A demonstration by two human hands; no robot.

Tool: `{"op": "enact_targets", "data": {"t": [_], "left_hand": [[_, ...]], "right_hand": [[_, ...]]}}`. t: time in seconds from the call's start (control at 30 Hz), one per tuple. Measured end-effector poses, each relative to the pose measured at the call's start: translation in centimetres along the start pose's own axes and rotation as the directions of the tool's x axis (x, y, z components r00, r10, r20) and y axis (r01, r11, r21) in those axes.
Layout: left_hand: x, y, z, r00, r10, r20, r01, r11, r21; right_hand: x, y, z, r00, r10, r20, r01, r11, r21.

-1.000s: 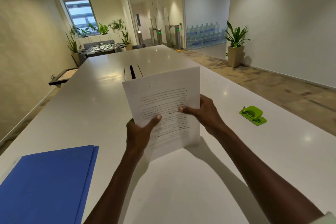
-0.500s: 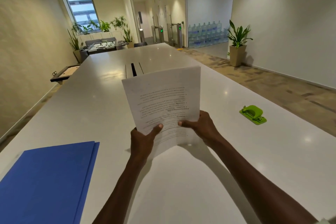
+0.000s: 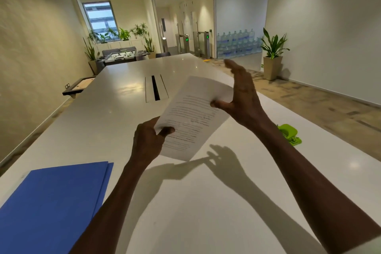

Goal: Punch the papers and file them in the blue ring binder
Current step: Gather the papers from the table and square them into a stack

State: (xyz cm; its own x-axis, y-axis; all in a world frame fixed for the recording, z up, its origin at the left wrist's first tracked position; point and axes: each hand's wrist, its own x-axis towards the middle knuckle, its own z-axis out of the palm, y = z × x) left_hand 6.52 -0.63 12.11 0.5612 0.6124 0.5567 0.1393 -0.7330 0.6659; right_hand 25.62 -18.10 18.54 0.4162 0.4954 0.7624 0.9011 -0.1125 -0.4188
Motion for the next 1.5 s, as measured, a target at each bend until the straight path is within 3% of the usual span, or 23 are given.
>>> {"op": "enact_targets", "data": {"t": [0.1, 0.27, 0.37, 0.43, 0.5, 0.53, 0.6, 0.67, 0.93, 1.03, 1.17, 1.4, 1.5], "left_hand": [[0.2, 0.3, -0.7, 0.994, 0.077, 0.075, -0.083, 0.993, 0.081], [0.0, -0.1, -1.7, 0.982, 0.138, 0.129, -0.161, 0.969, 0.188], [-0.1, -0.8, -2.8, 0.989, 0.136, -0.055, -0.123, 0.972, 0.2], [-0.3, -1.3, -3.5, 0.959, 0.017, -0.282, 0.005, 0.997, 0.077], [-0.3, -1.7, -3.9, 0.924, -0.22, -0.313, 0.157, 0.964, -0.214], [-0.3, -1.9, -3.9, 0.919, -0.317, -0.233, 0.211, 0.897, -0.387], [-0.4, -2.2, -3.6, 0.933, -0.359, 0.0, 0.279, 0.725, -0.629], [-1.0, -2.3, -2.8, 0.932, -0.34, 0.127, 0.332, 0.658, -0.676], [-1.8, -0.9, -0.1, 0.905, -0.418, -0.074, 0.297, 0.748, -0.593], [-3.4, -1.7, 1.5, 0.874, -0.482, -0.061, 0.386, 0.765, -0.516], [-6.4, -2.8, 3.6, 0.826, -0.563, 0.02, 0.497, 0.711, -0.498], [-5.0, -3.8, 3.0, 0.835, -0.55, -0.029, 0.486, 0.76, -0.431], [-6.1, -3.5, 3.4, 0.825, -0.565, 0.008, 0.518, 0.751, -0.408]], "right_hand": [[0.1, -0.9, -0.8, 0.973, 0.059, 0.223, -0.091, 0.987, 0.133], [-0.8, -0.8, -0.5, 0.967, 0.054, 0.25, -0.1, 0.98, 0.174], [-1.2, -0.2, -0.4, 0.965, 0.13, 0.229, -0.183, 0.956, 0.229], [-1.4, 0.4, -1.0, 0.953, 0.216, 0.214, -0.279, 0.901, 0.334], [-1.8, 1.0, -1.4, 0.932, 0.293, 0.214, -0.362, 0.797, 0.484], [-2.0, 1.4, -1.5, 0.921, 0.323, 0.216, -0.389, 0.754, 0.529], [-2.5, 1.7, -1.2, 0.904, 0.36, 0.231, -0.425, 0.7, 0.574], [-3.0, 1.9, -0.7, 0.895, 0.379, 0.235, -0.441, 0.678, 0.588], [-4.8, 2.2, 0.8, 0.89, 0.441, 0.118, -0.427, 0.714, 0.555], [-7.7, 3.5, 2.9, 0.851, 0.5, 0.162, -0.501, 0.676, 0.541], [-12.2, 5.5, 5.7, 0.757, 0.594, 0.274, -0.646, 0.615, 0.451], [-11.1, 5.3, 5.2, 0.752, 0.591, 0.292, -0.652, 0.603, 0.46], [-12.7, 6.2, 6.3, 0.709, 0.627, 0.324, -0.703, 0.586, 0.404]]}}
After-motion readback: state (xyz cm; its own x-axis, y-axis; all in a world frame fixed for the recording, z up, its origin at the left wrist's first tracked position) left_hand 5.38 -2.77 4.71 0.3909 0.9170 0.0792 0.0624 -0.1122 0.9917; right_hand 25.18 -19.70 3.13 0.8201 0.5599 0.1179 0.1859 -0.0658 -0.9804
